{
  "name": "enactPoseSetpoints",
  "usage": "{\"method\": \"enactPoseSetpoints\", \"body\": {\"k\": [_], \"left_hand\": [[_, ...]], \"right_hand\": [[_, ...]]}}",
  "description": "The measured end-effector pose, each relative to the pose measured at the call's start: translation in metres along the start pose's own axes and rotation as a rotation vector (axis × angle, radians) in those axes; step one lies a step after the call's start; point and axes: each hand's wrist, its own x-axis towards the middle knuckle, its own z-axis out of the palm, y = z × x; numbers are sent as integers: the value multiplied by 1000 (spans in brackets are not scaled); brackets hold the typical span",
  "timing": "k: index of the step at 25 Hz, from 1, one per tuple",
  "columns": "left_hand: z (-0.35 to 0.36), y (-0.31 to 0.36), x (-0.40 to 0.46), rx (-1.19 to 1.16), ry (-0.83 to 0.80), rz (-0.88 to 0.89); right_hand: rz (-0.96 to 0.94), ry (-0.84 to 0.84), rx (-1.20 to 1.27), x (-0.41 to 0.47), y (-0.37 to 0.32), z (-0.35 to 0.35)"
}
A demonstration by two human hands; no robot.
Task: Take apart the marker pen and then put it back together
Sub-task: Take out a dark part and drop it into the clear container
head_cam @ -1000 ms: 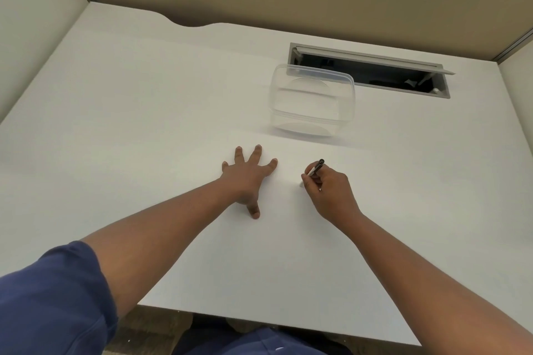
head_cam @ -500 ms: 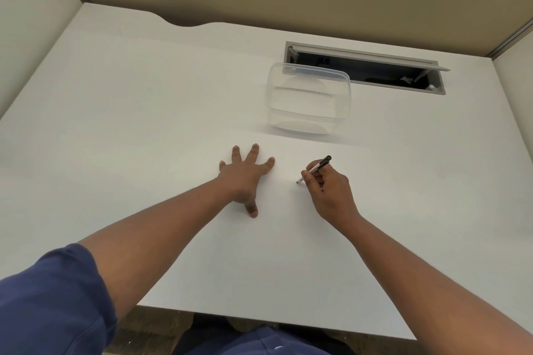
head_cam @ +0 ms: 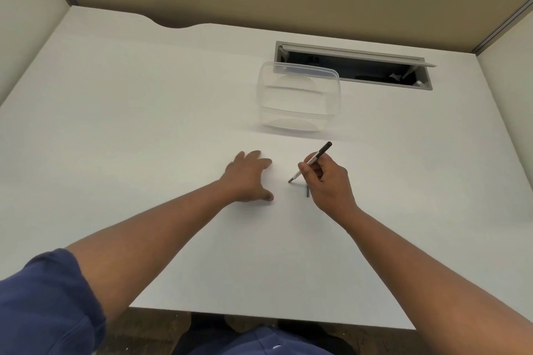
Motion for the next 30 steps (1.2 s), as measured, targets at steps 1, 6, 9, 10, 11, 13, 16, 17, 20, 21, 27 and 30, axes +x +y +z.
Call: {"method": "enactPoseSetpoints", "body": {"k": [1,6,9,10,11,13,16,17,20,21,27,30], "left_hand": [[4,5,0,-67,45,47],[21,30,-1,-422,161,138],[24,38,-2,-464,214,173],[24,40,-3,-455,242,182],[25,42,-3,-446,262,192],[26,43,-3,-433,276,203],[27,42,-4,-401,279,209],[28,41,-4,-387,275,211],[30,37,-5,-348,278,215],[30,36,-5,-338,283,214],[30,32,-5,-374,250,169],[31,33,-5,-500,224,107]], "right_hand": [[-8,4,-6,1,-1,-1],[-18,-9,-29,1,-4,-1],[-14,3,-3,1,-7,-3],[-14,9,4,0,-8,-4],[-13,14,9,0,-8,-4],[-4,21,22,-1,-9,-5],[20,31,39,-2,-10,-7],[28,33,43,-2,-10,-7],[25,52,72,-2,-13,-9],[21,68,85,-2,-15,-10],[38,175,179,2,-24,-14],[54,153,157,3,-22,-14]]}}
